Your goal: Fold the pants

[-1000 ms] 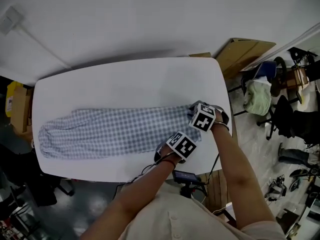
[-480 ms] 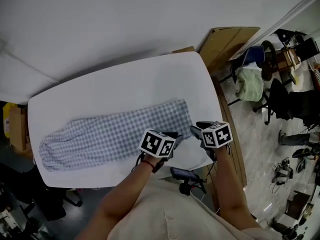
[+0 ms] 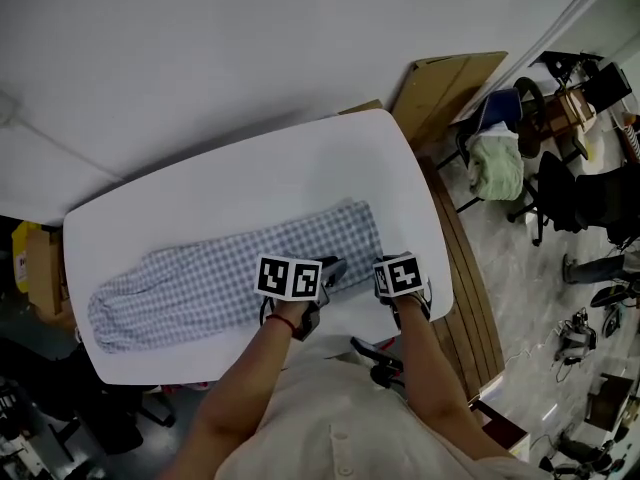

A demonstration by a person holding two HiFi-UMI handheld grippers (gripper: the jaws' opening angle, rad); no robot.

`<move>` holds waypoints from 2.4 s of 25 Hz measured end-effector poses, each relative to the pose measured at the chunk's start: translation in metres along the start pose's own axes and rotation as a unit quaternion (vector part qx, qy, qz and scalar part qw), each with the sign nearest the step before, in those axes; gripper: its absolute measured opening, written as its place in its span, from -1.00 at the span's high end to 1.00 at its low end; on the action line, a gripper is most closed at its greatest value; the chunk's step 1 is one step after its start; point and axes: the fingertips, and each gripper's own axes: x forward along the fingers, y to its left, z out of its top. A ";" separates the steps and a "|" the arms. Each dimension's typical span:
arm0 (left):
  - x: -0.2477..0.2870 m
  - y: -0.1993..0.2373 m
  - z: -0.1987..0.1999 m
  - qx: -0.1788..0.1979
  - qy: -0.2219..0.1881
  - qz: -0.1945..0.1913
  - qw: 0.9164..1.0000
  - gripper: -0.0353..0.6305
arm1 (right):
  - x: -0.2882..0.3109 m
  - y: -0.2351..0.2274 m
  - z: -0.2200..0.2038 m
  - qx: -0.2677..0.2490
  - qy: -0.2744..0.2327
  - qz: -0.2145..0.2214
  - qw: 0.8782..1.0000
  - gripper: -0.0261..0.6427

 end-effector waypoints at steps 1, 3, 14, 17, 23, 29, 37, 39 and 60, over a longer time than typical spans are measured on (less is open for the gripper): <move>-0.001 0.001 0.001 -0.005 0.003 0.002 1.000 0.63 | -0.001 0.002 0.001 0.003 -0.008 0.005 1.000 0.80; -0.001 0.004 0.003 -0.017 0.011 0.002 1.000 0.63 | -0.008 0.006 0.006 -0.005 -0.036 0.002 0.999 0.81; 0.039 0.003 0.035 -0.074 0.089 -0.025 0.993 0.24 | -0.033 0.074 0.031 -0.271 -0.093 -0.065 0.956 0.81; 0.054 0.009 0.035 -0.058 0.118 0.003 0.991 0.21 | -0.032 0.084 0.030 -0.301 -0.093 -0.069 0.947 0.81; 0.081 0.019 0.038 0.037 0.171 0.097 0.980 0.21 | -0.036 0.081 0.030 -0.328 -0.091 -0.076 0.937 0.81; 0.080 0.034 0.050 0.110 0.178 0.163 0.964 0.75 | -0.046 0.085 0.032 -0.335 -0.099 -0.075 0.934 0.81; 0.070 0.004 0.068 0.056 0.132 0.090 0.986 0.82 | -0.078 0.069 0.040 -0.294 -0.130 -0.069 0.944 0.81; 0.071 -0.010 0.074 0.051 0.121 0.073 0.989 0.82 | -0.090 0.059 0.042 -0.278 -0.138 -0.071 0.948 0.81; 0.050 -0.153 0.124 0.104 0.046 -0.068 0.991 0.82 | -0.210 0.023 0.060 -0.194 -0.209 -0.046 0.957 0.81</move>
